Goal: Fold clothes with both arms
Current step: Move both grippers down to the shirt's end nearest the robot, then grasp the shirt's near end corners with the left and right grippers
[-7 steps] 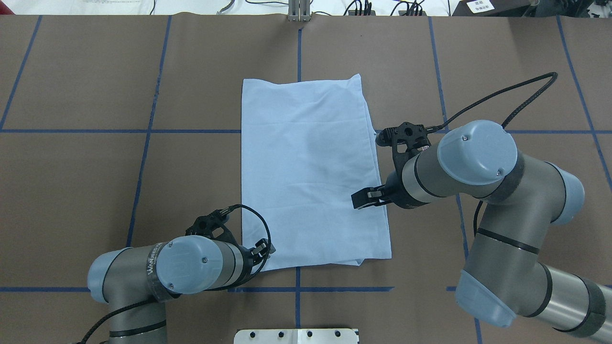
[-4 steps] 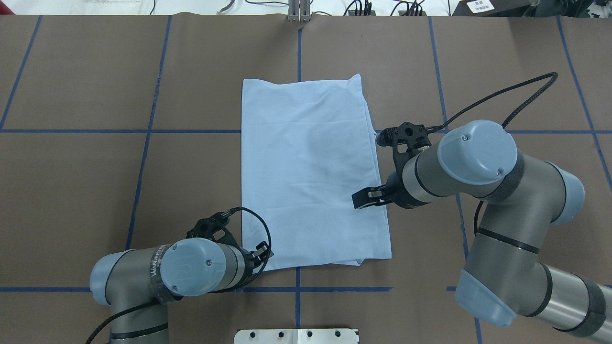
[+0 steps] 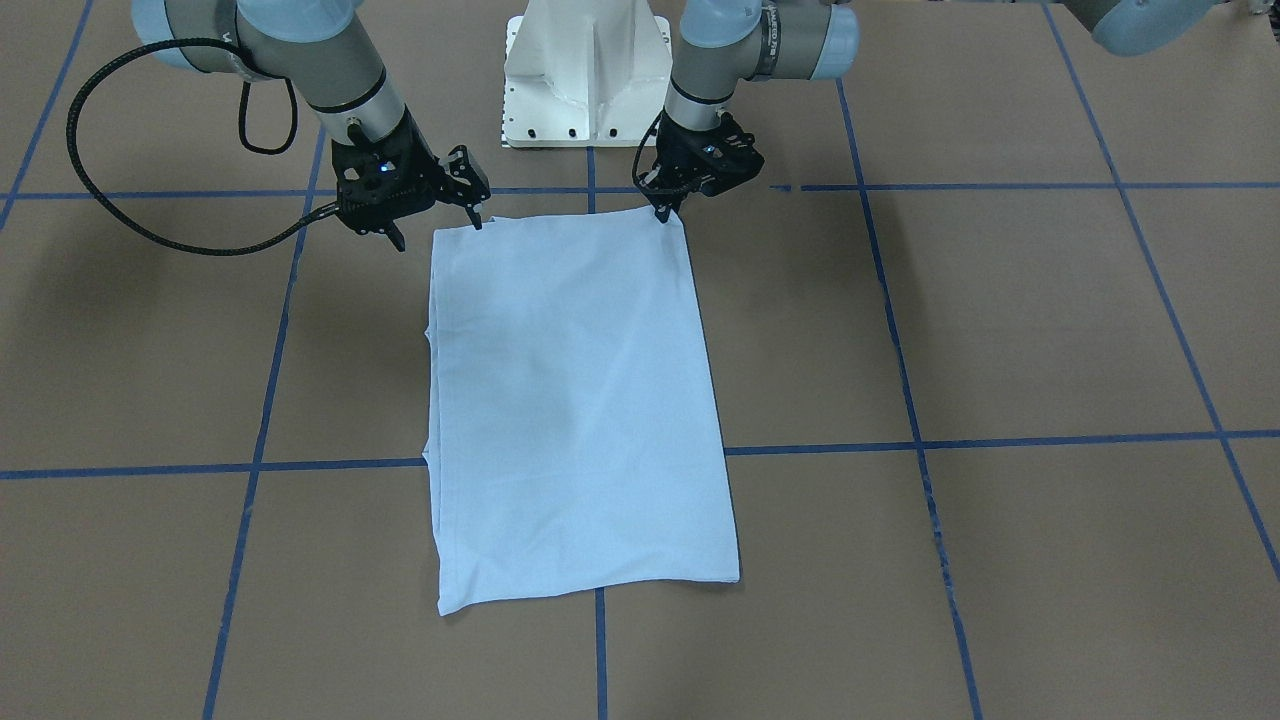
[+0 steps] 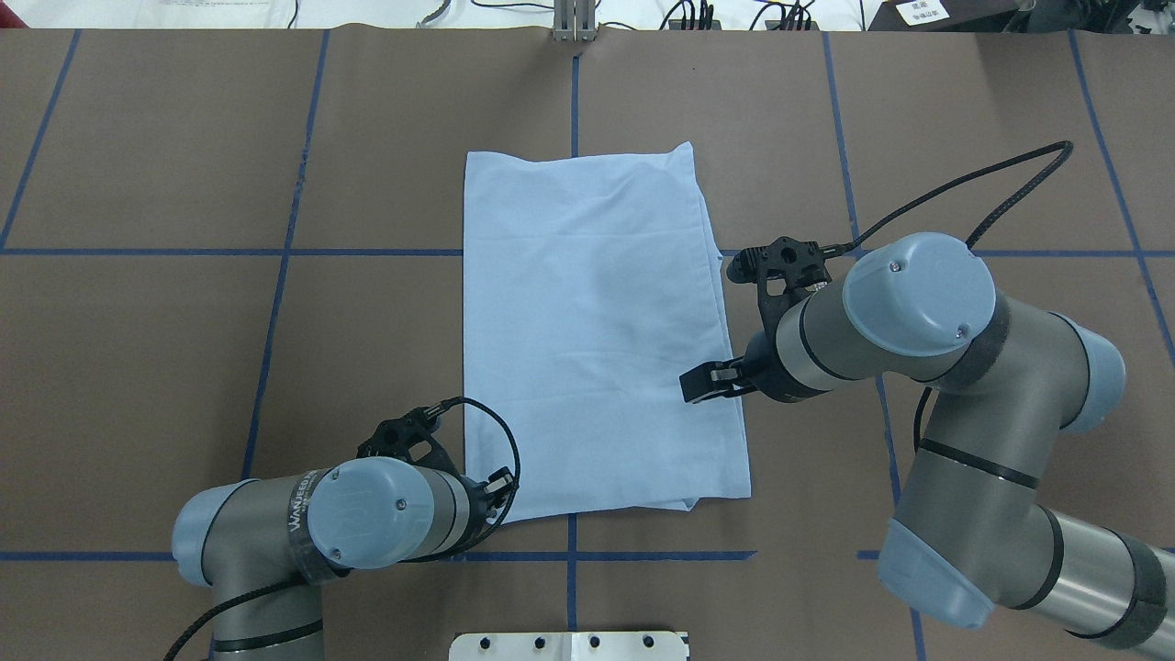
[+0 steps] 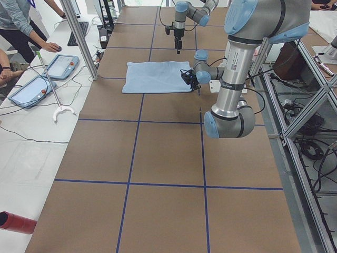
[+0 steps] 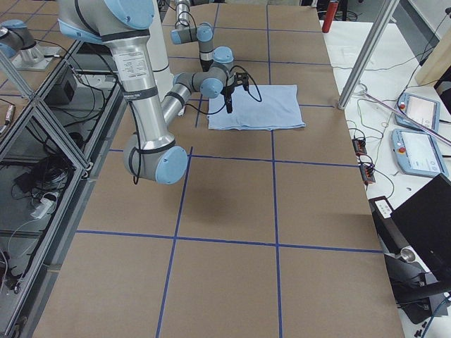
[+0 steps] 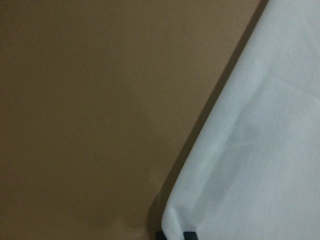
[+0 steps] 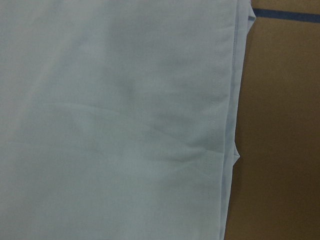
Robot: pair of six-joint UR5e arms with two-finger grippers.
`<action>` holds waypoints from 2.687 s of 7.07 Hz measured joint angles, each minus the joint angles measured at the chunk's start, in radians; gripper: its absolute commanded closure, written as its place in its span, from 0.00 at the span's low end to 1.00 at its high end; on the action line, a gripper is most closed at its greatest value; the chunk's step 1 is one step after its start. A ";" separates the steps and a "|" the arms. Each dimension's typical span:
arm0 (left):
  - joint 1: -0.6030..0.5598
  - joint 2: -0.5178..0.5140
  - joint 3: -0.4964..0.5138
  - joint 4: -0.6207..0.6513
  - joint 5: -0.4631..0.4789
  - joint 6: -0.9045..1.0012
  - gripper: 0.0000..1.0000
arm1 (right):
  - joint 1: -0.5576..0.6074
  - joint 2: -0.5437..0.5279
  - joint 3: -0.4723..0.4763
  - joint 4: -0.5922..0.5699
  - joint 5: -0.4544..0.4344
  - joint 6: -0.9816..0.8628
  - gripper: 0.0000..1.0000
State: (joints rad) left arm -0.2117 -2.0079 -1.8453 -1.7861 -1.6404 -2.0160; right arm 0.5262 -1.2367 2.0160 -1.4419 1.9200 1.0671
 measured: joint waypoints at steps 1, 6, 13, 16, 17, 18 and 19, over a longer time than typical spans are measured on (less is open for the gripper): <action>0.000 0.002 -0.005 0.005 0.001 0.006 1.00 | 0.000 0.000 0.000 0.000 0.000 0.001 0.00; 0.004 0.003 -0.113 0.116 -0.008 0.146 1.00 | -0.162 -0.006 0.000 -0.002 -0.114 0.454 0.00; 0.016 -0.009 -0.100 0.118 -0.012 0.152 1.00 | -0.297 0.004 -0.096 -0.002 -0.254 0.843 0.00; 0.017 -0.011 -0.100 0.117 -0.012 0.152 1.00 | -0.293 0.007 -0.118 -0.007 -0.257 0.846 0.00; 0.017 -0.011 -0.101 0.118 -0.012 0.152 1.00 | -0.293 0.007 -0.123 -0.008 -0.257 0.846 0.34; 0.017 -0.011 -0.101 0.118 -0.012 0.152 1.00 | -0.293 0.007 -0.124 -0.009 -0.257 0.846 0.74; 0.017 -0.011 -0.101 0.118 -0.012 0.152 1.00 | -0.293 0.007 -0.124 -0.009 -0.256 0.845 0.93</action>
State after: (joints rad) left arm -0.1948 -2.0187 -1.9462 -1.6685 -1.6521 -1.8639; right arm 0.2334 -1.2302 1.8924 -1.4510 1.6642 1.9120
